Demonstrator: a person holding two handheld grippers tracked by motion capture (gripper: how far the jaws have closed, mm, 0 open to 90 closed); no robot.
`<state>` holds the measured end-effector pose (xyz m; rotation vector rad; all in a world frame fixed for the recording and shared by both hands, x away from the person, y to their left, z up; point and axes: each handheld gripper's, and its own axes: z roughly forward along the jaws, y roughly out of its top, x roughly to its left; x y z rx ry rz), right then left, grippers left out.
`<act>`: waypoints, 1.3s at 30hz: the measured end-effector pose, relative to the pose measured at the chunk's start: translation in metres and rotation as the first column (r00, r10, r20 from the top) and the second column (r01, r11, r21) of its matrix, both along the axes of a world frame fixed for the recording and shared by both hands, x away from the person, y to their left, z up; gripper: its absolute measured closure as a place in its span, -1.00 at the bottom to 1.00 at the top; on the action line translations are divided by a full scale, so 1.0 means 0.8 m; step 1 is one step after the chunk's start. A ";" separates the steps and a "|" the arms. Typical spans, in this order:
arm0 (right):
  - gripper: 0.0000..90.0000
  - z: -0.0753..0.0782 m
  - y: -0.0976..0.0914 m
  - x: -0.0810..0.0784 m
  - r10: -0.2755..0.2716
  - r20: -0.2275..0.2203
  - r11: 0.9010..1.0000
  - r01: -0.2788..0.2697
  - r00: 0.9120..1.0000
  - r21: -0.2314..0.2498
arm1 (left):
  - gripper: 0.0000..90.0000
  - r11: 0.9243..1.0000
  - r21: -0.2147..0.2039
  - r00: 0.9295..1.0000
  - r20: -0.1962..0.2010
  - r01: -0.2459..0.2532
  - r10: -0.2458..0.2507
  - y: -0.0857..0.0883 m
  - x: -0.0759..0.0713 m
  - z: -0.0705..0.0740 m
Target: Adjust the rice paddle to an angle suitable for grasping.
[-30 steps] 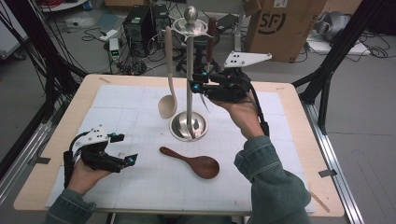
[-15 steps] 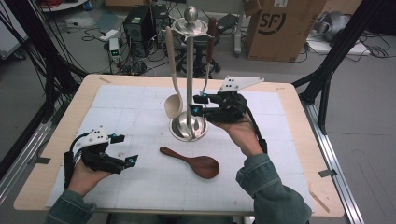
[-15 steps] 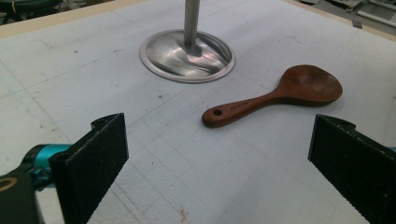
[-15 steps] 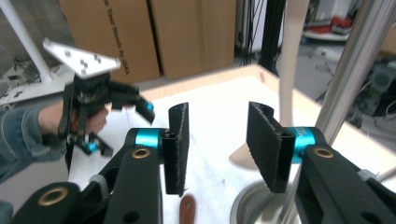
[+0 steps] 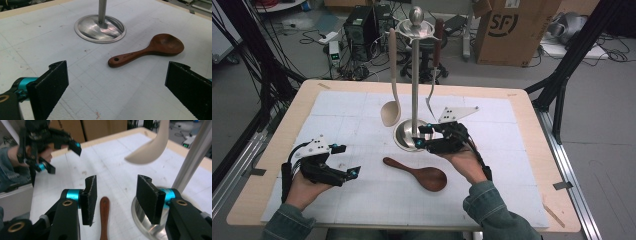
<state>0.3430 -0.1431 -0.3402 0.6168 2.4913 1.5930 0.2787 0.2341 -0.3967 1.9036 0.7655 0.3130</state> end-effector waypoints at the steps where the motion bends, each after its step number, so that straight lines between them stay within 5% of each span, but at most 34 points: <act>1: 0.12 -0.004 0.001 -0.001 0.001 -0.005 1.000 -0.001 1.000 -0.008 | -0.88 1.000 0.003 1.000 0.000 -0.001 0.001 0.000 0.000 0.000; 39: 0.03 -0.104 0.036 -0.015 -0.025 -0.079 0.979 0.009 0.997 -0.203 | -0.88 1.000 0.006 1.000 -0.007 0.003 -0.003 -0.002 0.000 -0.002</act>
